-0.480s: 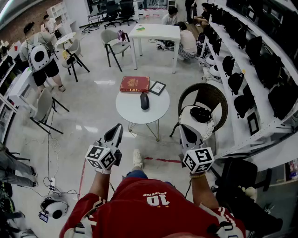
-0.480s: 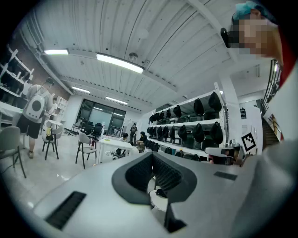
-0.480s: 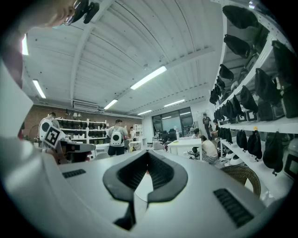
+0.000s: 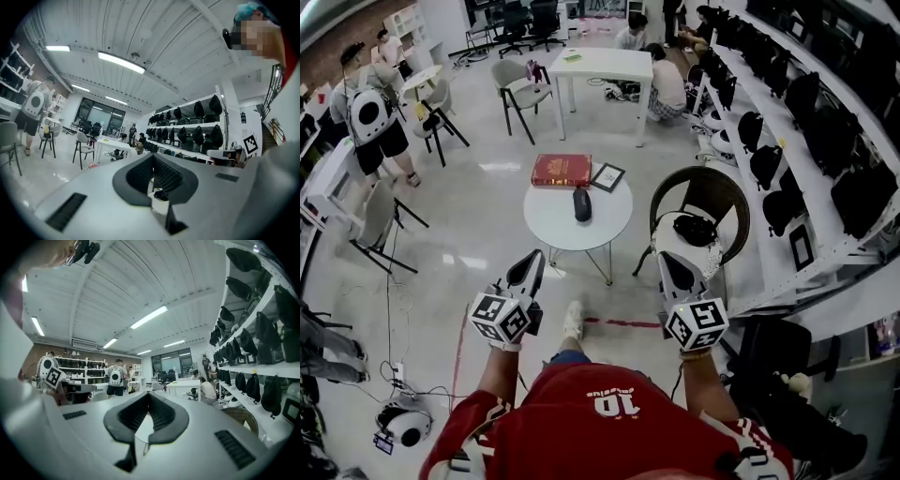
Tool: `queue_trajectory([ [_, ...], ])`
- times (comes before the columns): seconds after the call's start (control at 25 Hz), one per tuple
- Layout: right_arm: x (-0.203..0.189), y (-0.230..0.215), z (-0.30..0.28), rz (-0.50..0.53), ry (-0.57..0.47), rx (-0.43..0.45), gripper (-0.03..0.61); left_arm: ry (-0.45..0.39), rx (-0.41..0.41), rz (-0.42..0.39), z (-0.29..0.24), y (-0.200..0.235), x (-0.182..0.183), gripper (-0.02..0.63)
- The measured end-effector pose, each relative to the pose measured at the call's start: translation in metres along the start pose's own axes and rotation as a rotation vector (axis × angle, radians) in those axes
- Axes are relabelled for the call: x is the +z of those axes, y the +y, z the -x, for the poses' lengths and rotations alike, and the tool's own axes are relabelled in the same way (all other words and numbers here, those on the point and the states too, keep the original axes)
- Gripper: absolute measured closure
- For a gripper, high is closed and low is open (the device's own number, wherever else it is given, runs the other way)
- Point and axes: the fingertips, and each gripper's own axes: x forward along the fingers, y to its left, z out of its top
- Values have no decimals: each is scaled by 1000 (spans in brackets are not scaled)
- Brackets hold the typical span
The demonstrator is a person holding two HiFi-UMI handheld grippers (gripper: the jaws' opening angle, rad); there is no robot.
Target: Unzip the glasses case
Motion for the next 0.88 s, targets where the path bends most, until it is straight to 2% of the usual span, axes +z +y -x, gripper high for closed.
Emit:
queue_trajectory([
  [0.28,6,0,-7,13,-12,0,565,-11,8,11,-1,8,3,604],
  [0.56,16,-4,-16,-3,-76,-6,563,-20,7,16,-10,19,5,604],
  [0.88,10,-9,-44,-20,-21,54,565,-9,10,34,-30,42,1,604],
])
